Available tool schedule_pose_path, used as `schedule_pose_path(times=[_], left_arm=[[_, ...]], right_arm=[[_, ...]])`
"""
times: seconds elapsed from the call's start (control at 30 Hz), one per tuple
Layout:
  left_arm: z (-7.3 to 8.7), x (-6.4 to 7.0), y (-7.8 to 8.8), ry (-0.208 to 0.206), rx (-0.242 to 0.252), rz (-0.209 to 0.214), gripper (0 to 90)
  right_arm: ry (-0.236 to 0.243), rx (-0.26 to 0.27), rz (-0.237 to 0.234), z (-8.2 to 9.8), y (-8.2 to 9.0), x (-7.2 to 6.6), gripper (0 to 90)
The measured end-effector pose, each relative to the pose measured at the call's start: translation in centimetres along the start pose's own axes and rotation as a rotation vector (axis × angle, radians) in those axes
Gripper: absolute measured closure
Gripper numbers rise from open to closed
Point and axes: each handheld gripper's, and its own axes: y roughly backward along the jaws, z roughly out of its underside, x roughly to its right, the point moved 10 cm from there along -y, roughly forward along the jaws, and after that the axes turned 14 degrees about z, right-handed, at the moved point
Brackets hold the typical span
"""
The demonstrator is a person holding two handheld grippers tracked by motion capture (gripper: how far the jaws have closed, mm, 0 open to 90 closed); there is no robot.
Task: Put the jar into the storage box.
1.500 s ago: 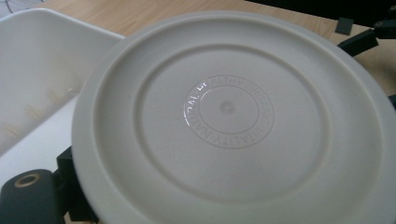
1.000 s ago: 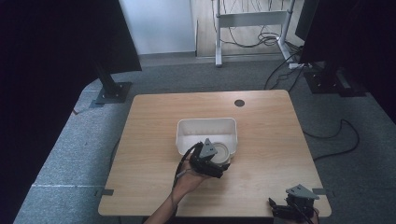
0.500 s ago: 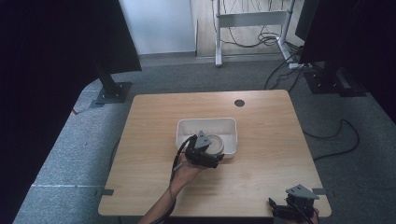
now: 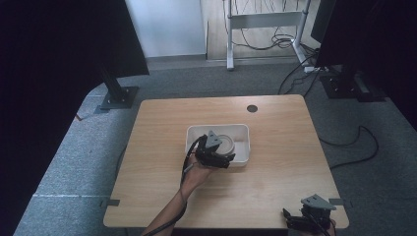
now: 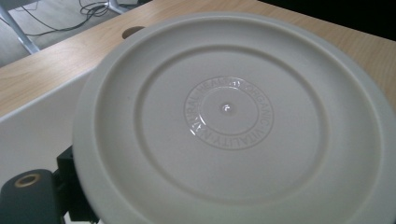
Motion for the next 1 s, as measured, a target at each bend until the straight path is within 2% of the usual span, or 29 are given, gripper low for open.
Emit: schedule_pose_path(times=[0.33, 0.57, 1.0], left_arm=[[0.3, -1.4, -1.3, 0.032, -0.001, -0.046, 10.1], [0.7, -1.9, -2.4, 0.047, -0.01, -0.071, 10.1], [2.5, -2.7, -3.9, 0.099, -0.012, -0.107, 10.1]], right_arm=[[0.001, 0.001, -0.001, 0.0, 0.0, 0.0, 0.3], [0.002, 0.002, -0.001, 0.0, 0.0, 0.0, 0.3], [0.002, 0.003, -0.003, 0.0, 0.0, 0.0, 0.3]])
